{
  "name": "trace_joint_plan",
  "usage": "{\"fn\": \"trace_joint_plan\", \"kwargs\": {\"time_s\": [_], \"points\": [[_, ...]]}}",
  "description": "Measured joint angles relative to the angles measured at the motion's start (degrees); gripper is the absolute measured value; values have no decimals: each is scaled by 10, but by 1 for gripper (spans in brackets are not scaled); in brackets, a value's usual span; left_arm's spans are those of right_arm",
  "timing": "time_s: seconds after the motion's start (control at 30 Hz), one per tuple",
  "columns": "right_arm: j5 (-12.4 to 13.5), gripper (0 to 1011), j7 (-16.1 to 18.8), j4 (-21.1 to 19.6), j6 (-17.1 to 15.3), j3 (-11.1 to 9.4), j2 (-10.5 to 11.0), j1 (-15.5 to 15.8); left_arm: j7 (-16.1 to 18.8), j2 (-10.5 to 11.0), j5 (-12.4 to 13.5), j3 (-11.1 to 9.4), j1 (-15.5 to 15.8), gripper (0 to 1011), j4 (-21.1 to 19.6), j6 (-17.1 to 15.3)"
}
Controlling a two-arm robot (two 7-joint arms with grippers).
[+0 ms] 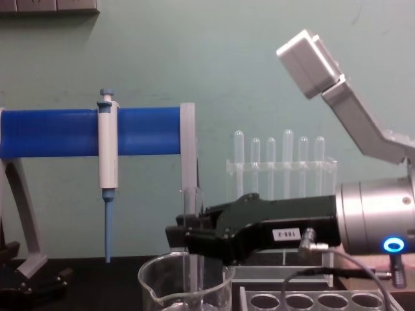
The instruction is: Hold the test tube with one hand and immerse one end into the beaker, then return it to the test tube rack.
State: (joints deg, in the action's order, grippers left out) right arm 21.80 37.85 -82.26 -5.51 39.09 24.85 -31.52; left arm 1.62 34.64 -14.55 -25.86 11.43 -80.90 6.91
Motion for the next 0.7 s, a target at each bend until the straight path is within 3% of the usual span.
{"fn": "trace_joint_plan", "kwargs": {"time_s": [0.7], "points": [[42,224,-9,-115,-40,-39,41,-13,0,0,0,0,0,1000,0,0]]}}
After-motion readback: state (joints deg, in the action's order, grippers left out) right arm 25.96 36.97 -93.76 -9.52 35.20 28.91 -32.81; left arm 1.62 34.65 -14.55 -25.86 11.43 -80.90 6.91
